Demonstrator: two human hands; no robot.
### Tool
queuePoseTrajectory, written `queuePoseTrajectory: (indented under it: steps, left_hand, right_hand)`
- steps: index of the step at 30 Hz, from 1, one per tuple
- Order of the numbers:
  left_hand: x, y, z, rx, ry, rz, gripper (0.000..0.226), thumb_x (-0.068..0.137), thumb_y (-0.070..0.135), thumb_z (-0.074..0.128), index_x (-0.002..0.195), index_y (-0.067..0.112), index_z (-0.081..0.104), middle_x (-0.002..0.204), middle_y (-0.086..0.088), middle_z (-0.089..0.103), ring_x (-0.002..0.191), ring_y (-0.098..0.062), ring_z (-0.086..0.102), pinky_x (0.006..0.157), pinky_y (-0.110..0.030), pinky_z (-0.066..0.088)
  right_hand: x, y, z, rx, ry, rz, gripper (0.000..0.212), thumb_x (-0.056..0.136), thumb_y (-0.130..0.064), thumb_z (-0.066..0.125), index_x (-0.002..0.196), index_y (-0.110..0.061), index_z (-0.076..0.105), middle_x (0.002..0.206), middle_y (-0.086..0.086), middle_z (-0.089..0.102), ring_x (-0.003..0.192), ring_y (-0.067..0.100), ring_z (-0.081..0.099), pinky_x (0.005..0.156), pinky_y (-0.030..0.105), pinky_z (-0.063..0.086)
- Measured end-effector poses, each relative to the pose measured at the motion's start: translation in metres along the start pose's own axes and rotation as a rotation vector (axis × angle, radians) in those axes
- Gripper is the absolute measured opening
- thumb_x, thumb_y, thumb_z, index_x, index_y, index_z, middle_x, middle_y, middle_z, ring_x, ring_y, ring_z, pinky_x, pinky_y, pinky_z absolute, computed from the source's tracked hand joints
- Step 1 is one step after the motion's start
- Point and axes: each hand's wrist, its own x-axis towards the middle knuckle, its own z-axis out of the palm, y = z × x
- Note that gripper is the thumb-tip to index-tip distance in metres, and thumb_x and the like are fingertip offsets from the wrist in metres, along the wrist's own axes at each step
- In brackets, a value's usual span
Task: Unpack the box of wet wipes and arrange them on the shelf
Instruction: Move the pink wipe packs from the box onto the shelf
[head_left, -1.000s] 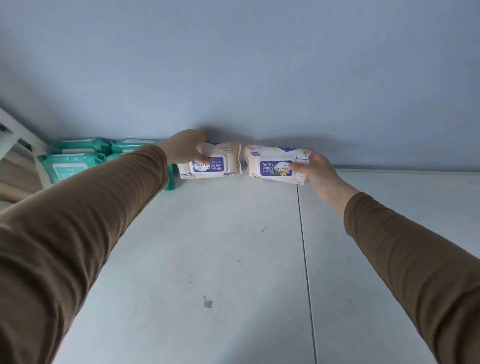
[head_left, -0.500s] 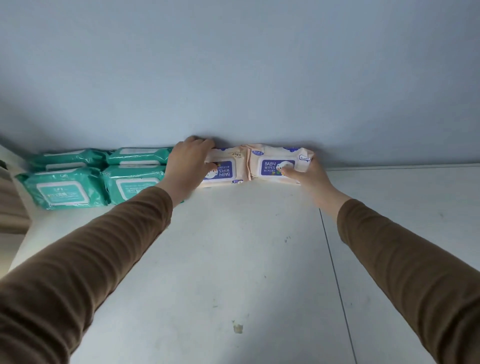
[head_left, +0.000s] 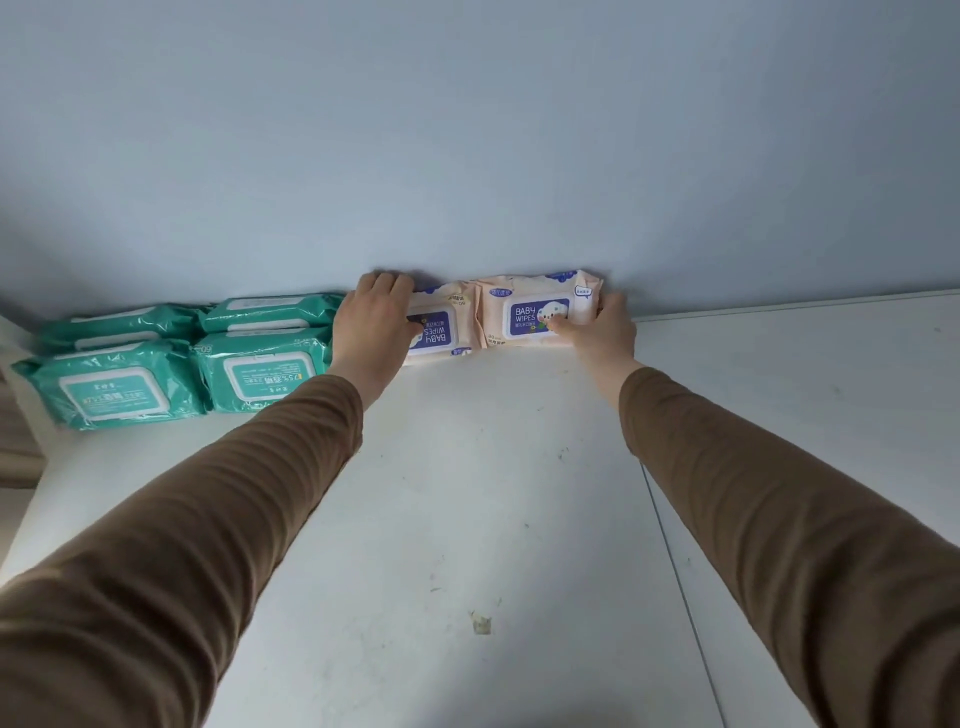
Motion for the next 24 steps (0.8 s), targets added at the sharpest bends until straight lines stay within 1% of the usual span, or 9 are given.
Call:
queuePoseTrajectory:
  steps: [2, 4, 6, 9, 11, 14, 17, 20, 24]
  left_hand:
    - [-0.003, 0.004, -0.006, 0.028, -0.001, 0.017, 0.046, 0.076, 0.024, 0.080, 0.113, 0.014, 0.054, 0.111, -0.007, 0.059, 0.101, -0.031, 0.052, 0.079, -0.042, 0.048]
    - [-0.007, 0.012, -0.011, 0.049, 0.021, 0.039, 0.047, 0.074, 0.016, 0.078, 0.114, 0.013, 0.053, 0.110, -0.008, 0.057, 0.099, -0.032, 0.050, 0.077, -0.042, 0.048]
    - [-0.013, 0.027, -0.015, 0.018, 0.035, 0.059, 0.045, 0.073, 0.010, 0.073, 0.114, 0.012, 0.055, 0.108, -0.009, 0.058, 0.099, -0.033, 0.050, 0.077, -0.043, 0.048]
    - [-0.025, 0.065, -0.019, -0.059, -0.004, 0.116, 0.040, 0.078, 0.018, 0.072, 0.115, 0.010, 0.059, 0.109, -0.009, 0.060, 0.103, -0.033, 0.051, 0.081, -0.044, 0.048]
    - [-0.035, 0.100, -0.019, -0.115, -0.063, 0.155, 0.041, 0.084, 0.025, 0.069, 0.120, 0.010, 0.059, 0.114, -0.009, 0.061, 0.108, -0.033, 0.051, 0.084, -0.044, 0.047]
    - [-0.054, 0.163, -0.019, -0.195, -0.144, 0.229, 0.041, 0.089, 0.031, 0.066, 0.126, 0.012, 0.059, 0.120, -0.006, 0.061, 0.116, -0.031, 0.051, 0.090, -0.042, 0.045]
    - [-0.078, 0.239, -0.021, -0.273, -0.181, 0.329, 0.039, 0.091, 0.032, 0.064, 0.126, 0.016, 0.060, 0.117, -0.002, 0.061, 0.113, -0.026, 0.051, 0.087, -0.038, 0.044]
    - [-0.113, 0.324, -0.025, -0.322, -0.213, 0.431, 0.039, 0.092, 0.034, 0.062, 0.128, 0.019, 0.059, 0.119, 0.002, 0.061, 0.113, -0.022, 0.051, 0.083, -0.035, 0.045]
    - [-0.169, 0.435, -0.025, -0.367, -0.239, 0.556, 0.038, 0.093, 0.036, 0.062, 0.128, 0.021, 0.060, 0.121, 0.004, 0.061, 0.113, -0.019, 0.052, 0.084, -0.035, 0.048]
  right_hand:
    - [-0.009, 0.001, -0.011, -0.087, 0.037, -0.010, 0.072, 0.062, -0.045, 0.085, 0.116, -0.012, 0.051, 0.119, 0.007, 0.061, 0.113, 0.029, 0.056, 0.098, 0.044, 0.047]
    - [-0.021, 0.007, -0.028, -0.148, 0.020, -0.055, 0.066, 0.069, -0.039, 0.082, 0.121, -0.011, 0.053, 0.122, 0.008, 0.059, 0.116, 0.030, 0.053, 0.099, 0.043, 0.045]
    - [-0.039, 0.015, -0.050, -0.185, -0.012, -0.110, 0.056, 0.077, -0.034, 0.077, 0.123, -0.013, 0.055, 0.123, 0.006, 0.058, 0.116, 0.028, 0.052, 0.100, 0.042, 0.045]
    - [-0.071, 0.032, -0.090, -0.239, -0.052, -0.169, 0.044, 0.083, -0.029, 0.070, 0.123, -0.017, 0.057, 0.123, 0.002, 0.058, 0.117, 0.023, 0.051, 0.098, 0.037, 0.044]
    - [-0.094, 0.045, -0.123, -0.306, -0.054, -0.228, 0.040, 0.084, -0.026, 0.067, 0.122, -0.018, 0.057, 0.122, 0.001, 0.058, 0.116, 0.023, 0.050, 0.097, 0.037, 0.043]
    - [-0.129, 0.069, -0.179, -0.406, -0.030, -0.266, 0.038, 0.087, -0.024, 0.065, 0.124, -0.017, 0.057, 0.123, 0.003, 0.059, 0.115, 0.024, 0.050, 0.098, 0.038, 0.043]
    - [-0.163, 0.102, -0.243, -0.462, 0.011, -0.246, 0.038, 0.089, -0.025, 0.064, 0.125, -0.017, 0.056, 0.123, 0.003, 0.059, 0.115, 0.024, 0.050, 0.098, 0.039, 0.043]
    - [-0.201, 0.143, -0.312, -0.484, 0.055, -0.235, 0.039, 0.090, -0.027, 0.062, 0.127, -0.016, 0.055, 0.125, 0.003, 0.058, 0.116, 0.023, 0.049, 0.098, 0.039, 0.044]
    - [-0.253, 0.207, -0.405, -0.515, 0.111, -0.224, 0.040, 0.092, -0.027, 0.061, 0.129, -0.017, 0.053, 0.126, 0.003, 0.057, 0.117, 0.022, 0.049, 0.098, 0.039, 0.044]
